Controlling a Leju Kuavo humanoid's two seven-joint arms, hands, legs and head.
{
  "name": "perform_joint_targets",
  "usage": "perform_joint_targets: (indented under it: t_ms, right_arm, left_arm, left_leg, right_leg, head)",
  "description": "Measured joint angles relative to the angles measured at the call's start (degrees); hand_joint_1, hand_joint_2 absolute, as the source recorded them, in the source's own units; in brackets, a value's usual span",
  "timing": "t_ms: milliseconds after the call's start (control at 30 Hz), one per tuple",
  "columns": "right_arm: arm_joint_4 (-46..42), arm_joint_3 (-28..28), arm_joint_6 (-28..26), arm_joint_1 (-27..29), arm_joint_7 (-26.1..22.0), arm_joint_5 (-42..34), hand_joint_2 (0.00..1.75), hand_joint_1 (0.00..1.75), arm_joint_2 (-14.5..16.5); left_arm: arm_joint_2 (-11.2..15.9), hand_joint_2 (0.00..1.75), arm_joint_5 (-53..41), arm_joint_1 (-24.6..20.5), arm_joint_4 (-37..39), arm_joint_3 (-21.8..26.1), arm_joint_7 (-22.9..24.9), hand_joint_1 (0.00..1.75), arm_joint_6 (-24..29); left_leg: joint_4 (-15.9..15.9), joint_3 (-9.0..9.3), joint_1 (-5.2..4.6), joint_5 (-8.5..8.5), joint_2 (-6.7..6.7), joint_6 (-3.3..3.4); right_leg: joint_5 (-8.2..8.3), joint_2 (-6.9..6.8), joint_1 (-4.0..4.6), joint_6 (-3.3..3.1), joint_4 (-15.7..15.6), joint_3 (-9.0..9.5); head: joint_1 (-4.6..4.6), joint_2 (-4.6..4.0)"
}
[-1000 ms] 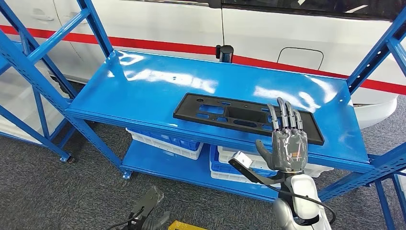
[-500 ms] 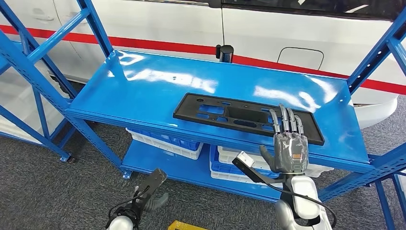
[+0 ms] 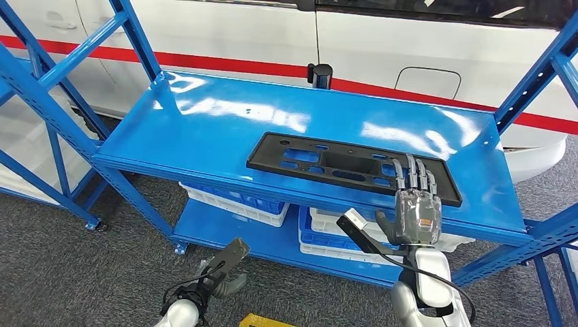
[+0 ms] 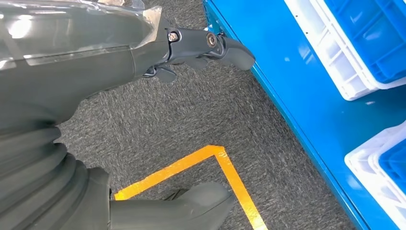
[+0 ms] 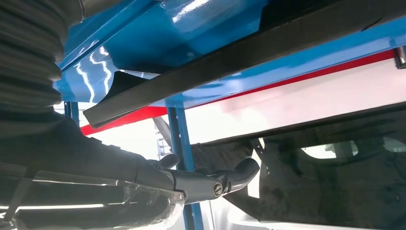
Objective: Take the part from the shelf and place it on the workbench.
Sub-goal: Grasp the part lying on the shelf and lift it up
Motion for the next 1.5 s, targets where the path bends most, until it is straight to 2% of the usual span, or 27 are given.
perform_joint_targets:
  t_ms: [833,933,967,1067,1500]
  right_arm:
    - [0.01,-1.04,0.37,-0.95,0.5,-0.01,1.75,0.0,1.01]
    - [0.01,-1.02,0.86,-1.54,0.47,0.06,1.75,0.0,1.38]
    - [0.03,-0.93,1.04,-1.81,0.46,0.08,1.75,0.0,1.56]
    - [0.28,-0.47,1.55,-2.74,0.46,-0.15,1.75,0.0,2.05]
    - [6.68,0.16,3.7,-7.8,1.49,-1.06,1.75,0.0,4.52]
  left_arm:
    - [-0.92,1.75,-1.21,-1.09,1.98,0.0,0.2,0.0,-0.62]
    - [-1.16,0.44,-0.16,-1.59,2.35,0.09,0.09,0.0,-2.18]
    - [-1.28,0.44,1.1,-1.73,2.47,0.26,-0.1,0.0,-3.39]
    - [-1.56,1.75,4.93,-1.91,2.84,0.86,-0.95,0.0,-6.2]
    - [-3.25,1.75,6.21,-2.54,6.38,0.93,-1.96,0.0,-5.46]
  left_leg:
    - [0.0,0.0,0.0,0.0,0.0,0.0]
    - [0.0,0.0,0.0,0.0,0.0,0.0]
    - [0.0,0.0,0.0,0.0,0.0,0.0]
    - [0.0,0.0,0.0,0.01,0.01,0.0]
    - [0.02,-0.01,0.0,0.02,-0.01,0.0]
  right_leg:
    - [0.0,0.0,0.0,0.0,0.0,0.0]
    - [0.0,0.0,0.0,0.0,0.0,0.0]
    - [0.0,0.0,0.0,0.0,0.0,0.0]
    - [0.0,0.01,0.0,0.0,0.01,0.0]
    - [0.0,0.0,0.0,0.0,0.01,0.0]
  head:
    - [0.0,0.0]
    - [-0.01,0.0]
    - [-0.01,0.0]
    - [0.0,0.0]
    - [0.0,0.0]
